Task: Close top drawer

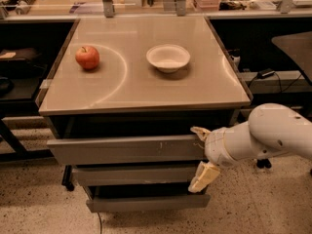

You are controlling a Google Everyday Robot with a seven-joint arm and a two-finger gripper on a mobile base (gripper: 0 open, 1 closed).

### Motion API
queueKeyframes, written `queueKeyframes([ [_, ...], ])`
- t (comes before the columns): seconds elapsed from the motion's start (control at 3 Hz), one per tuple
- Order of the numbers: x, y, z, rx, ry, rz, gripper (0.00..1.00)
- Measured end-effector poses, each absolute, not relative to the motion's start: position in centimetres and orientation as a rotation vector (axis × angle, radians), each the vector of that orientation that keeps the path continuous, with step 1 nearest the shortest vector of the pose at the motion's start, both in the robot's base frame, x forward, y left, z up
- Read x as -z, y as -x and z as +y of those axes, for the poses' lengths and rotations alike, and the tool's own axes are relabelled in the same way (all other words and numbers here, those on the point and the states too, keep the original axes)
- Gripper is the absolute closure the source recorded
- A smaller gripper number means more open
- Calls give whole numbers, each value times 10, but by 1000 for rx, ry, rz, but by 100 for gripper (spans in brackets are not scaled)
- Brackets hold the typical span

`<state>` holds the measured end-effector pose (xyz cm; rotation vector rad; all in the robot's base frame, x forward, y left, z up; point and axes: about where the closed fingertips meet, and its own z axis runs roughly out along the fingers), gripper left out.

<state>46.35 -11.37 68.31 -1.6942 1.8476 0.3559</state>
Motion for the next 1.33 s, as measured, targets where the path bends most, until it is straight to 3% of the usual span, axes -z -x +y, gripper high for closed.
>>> queueKeyframes([
  [0.33,-661,-463,-117,-373,1683,1875,24],
  [0.67,-660,-463,-116,-374,1683,1876,49],
  [1.0,-660,-463,-116,-374,1683,1876,46],
  [1.33,-660,-463,-116,-374,1683,1876,22],
])
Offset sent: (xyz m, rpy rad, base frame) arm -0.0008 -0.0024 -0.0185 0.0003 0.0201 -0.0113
